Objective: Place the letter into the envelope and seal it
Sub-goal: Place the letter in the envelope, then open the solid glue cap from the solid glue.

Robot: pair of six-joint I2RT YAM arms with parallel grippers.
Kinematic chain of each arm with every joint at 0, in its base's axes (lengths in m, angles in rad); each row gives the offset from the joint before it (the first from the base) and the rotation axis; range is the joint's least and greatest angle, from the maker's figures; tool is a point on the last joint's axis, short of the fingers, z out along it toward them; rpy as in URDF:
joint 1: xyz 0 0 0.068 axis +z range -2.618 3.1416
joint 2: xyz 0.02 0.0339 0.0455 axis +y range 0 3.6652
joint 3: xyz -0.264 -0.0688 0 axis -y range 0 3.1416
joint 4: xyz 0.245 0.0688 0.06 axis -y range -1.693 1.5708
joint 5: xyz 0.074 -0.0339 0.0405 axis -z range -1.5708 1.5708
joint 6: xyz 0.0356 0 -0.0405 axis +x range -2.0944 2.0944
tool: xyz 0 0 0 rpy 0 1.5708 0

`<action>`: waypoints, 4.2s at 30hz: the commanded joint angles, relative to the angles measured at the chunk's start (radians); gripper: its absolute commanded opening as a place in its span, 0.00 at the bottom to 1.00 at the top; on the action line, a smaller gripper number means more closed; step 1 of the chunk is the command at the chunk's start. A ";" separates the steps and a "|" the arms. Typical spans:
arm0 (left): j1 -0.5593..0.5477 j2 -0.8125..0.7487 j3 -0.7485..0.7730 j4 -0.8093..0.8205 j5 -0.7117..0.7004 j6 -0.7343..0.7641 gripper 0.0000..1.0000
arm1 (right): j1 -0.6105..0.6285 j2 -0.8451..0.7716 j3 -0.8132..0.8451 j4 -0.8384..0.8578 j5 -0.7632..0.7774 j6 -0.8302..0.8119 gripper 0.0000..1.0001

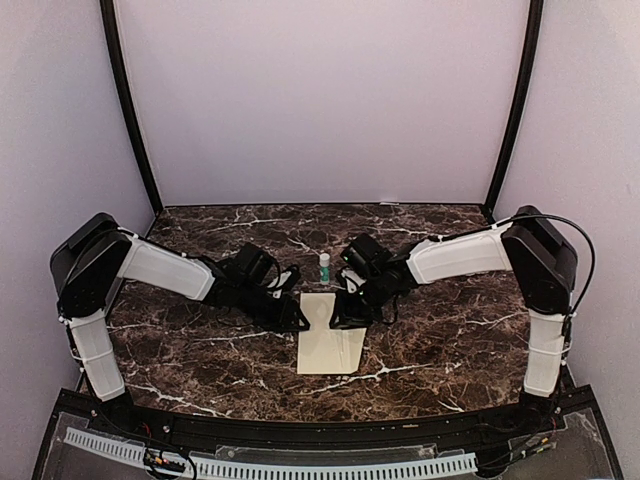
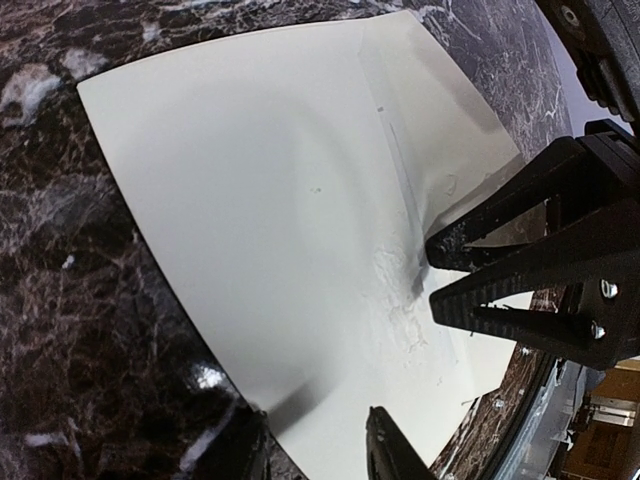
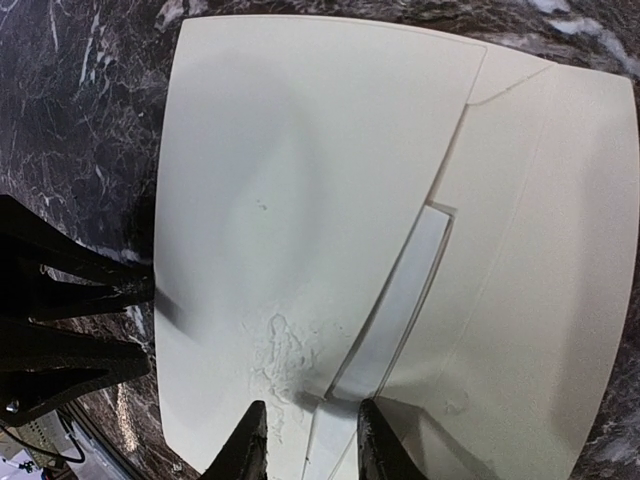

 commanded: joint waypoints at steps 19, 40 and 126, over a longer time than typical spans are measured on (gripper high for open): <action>-0.008 -0.054 0.004 -0.086 -0.104 0.040 0.37 | 0.002 -0.059 -0.024 -0.011 0.089 0.022 0.36; -0.028 0.011 -0.008 0.000 -0.005 -0.003 0.34 | 0.007 0.000 -0.032 0.057 0.021 0.041 0.35; 0.498 -0.601 0.071 -0.245 -0.366 0.324 0.81 | -0.007 0.321 0.600 -0.065 0.512 -0.240 0.31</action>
